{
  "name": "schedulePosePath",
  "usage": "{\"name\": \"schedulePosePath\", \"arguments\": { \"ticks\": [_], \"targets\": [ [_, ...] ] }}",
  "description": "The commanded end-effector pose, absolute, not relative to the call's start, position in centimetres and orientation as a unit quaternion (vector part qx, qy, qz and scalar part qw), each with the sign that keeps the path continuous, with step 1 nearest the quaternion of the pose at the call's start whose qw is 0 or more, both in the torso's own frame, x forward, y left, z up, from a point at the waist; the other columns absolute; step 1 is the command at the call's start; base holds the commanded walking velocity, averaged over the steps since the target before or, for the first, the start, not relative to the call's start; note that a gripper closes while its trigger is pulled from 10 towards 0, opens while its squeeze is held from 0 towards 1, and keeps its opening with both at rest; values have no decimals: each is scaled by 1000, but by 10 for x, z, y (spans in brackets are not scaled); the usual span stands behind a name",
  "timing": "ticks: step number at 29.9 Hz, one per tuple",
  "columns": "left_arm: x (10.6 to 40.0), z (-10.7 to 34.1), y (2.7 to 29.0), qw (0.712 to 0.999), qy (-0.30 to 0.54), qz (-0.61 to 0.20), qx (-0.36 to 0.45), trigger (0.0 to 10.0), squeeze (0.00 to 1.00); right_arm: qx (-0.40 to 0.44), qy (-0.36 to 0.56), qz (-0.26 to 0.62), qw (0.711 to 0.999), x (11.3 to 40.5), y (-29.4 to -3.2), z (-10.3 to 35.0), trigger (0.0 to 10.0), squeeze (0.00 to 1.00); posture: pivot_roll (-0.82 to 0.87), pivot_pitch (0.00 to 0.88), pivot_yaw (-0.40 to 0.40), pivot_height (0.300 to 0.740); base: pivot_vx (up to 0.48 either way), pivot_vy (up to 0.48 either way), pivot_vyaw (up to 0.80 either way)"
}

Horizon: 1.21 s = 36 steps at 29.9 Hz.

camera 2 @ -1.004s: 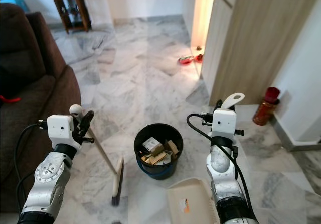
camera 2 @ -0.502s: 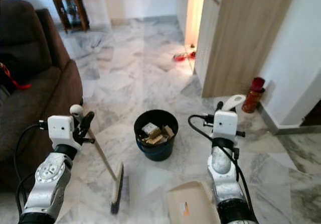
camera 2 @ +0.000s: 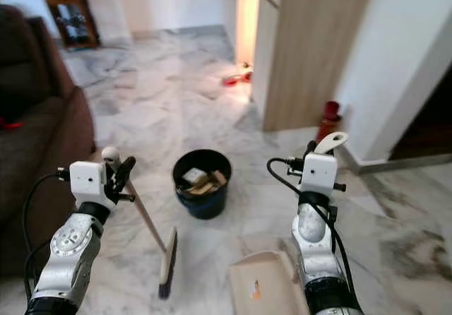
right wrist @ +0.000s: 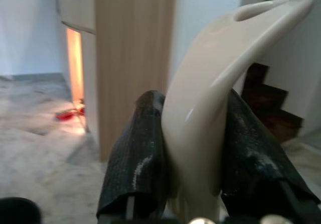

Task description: Sweep floor

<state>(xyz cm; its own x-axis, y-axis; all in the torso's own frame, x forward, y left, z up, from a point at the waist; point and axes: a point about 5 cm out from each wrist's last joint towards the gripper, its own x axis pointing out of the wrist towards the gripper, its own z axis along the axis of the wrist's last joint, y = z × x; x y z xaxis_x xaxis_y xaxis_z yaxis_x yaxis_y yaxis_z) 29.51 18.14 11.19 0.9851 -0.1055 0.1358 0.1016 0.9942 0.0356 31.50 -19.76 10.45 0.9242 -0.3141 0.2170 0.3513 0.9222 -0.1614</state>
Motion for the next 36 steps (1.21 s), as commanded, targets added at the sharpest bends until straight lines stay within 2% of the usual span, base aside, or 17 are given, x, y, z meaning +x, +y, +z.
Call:
{"name": "schedulePosePath", "arguments": {
  "ticks": [1,17,36],
  "targets": [
    [299,120,180,994,-85,-59,20,10000,0,-99,-103,-173,975,316,-199,110,10000,0,-63,0,18,740,0,0,-800],
    [302,115,175,994,-74,-74,13,10000,0,-100,-107,-185,972,319,-203,116,10000,0,-135,0,24,740,0,0,-800],
    [306,117,176,994,-76,-79,14,10000,0,-97,-109,-189,971,320,-200,117,10000,0,-145,0,46,740,0,0,-800]
  ]
}}
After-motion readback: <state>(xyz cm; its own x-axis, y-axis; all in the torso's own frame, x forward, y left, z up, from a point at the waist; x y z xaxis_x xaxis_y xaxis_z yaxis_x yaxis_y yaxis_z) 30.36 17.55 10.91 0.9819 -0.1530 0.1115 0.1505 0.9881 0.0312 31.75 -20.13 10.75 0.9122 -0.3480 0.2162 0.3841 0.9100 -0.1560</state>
